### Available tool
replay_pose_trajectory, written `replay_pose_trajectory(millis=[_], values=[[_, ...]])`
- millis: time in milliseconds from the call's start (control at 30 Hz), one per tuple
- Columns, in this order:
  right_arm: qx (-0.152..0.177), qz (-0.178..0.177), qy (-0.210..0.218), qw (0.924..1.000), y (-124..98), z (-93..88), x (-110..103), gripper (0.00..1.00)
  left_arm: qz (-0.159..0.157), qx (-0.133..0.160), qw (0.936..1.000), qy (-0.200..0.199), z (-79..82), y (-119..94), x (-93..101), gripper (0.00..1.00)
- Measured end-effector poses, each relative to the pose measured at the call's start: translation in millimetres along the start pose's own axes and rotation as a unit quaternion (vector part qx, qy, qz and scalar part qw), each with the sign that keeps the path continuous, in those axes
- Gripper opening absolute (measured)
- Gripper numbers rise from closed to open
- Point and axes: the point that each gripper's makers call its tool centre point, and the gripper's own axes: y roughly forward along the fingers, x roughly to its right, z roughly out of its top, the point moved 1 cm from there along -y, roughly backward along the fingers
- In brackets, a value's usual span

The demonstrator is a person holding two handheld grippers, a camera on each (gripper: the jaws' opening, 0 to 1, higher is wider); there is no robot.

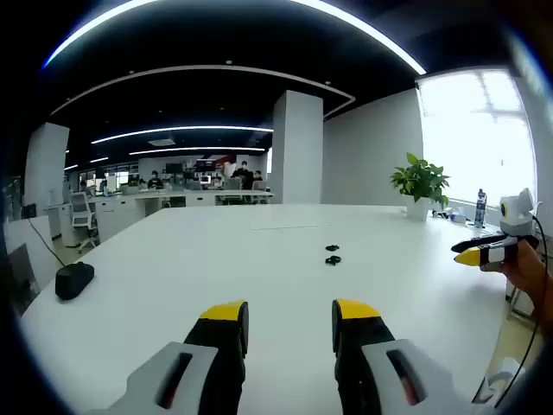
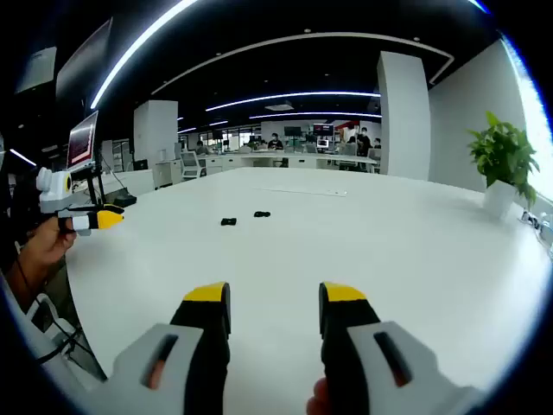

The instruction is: Snap the two parts of the plastic buckle together until the buckle closes and remains connected.

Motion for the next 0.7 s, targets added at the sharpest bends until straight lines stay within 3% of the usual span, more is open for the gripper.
replay_pose_trajectory(millis=[700], values=[[0.0, -0.006, 0.003, 1.0, 1.2, -1.9, 6.7, 0.41, 0.003, -0.003, 1.0, -0.005, 0.6, 2.5, -1.1, 0.36]])
